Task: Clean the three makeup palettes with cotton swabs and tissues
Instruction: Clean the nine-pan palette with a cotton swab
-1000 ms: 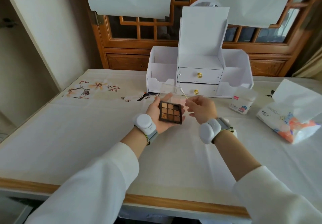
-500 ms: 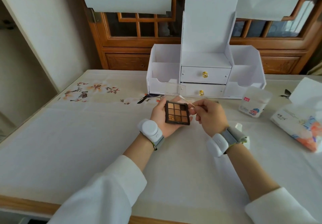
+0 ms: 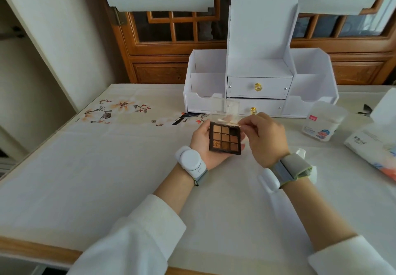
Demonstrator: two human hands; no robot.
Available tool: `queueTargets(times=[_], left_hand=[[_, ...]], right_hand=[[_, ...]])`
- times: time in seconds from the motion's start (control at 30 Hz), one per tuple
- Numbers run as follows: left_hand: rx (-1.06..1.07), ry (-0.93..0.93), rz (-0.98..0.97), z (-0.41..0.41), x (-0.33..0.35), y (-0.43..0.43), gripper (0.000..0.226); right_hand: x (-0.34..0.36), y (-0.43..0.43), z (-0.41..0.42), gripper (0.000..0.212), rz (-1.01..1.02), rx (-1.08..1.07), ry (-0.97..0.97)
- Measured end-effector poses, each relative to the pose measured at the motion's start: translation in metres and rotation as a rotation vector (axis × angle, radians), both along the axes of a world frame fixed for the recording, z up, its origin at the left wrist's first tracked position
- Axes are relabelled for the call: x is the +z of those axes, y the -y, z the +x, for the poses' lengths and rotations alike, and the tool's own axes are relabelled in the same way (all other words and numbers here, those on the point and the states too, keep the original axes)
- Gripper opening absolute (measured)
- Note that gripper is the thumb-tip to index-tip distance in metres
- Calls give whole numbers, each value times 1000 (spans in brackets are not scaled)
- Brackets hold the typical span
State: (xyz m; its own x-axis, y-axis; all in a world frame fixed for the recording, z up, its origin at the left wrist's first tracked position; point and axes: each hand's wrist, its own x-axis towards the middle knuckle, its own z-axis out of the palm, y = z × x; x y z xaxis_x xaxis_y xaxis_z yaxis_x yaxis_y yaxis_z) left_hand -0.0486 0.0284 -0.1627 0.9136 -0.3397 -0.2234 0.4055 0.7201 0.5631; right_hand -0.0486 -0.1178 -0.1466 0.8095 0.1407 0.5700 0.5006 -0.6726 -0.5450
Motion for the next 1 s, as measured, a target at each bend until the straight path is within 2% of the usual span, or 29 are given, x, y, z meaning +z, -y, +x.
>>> queueTargets(times=[0.3,0.53,0.83,1.0], left_hand=[[-89,57,0,-4,3,0,55],[-74,57,0,-2,2,-1,57],[-46,16,72,-5,4,0,46],[-61,31,60,-5,3,0,51]], right_hand=[[1,-2,-3,11,-11,78,15],[2,-2,-4,15,-56,58,39],[5,-5,-9,14,-69,78,32],[6,-3,-7,14,-70,67,17]])
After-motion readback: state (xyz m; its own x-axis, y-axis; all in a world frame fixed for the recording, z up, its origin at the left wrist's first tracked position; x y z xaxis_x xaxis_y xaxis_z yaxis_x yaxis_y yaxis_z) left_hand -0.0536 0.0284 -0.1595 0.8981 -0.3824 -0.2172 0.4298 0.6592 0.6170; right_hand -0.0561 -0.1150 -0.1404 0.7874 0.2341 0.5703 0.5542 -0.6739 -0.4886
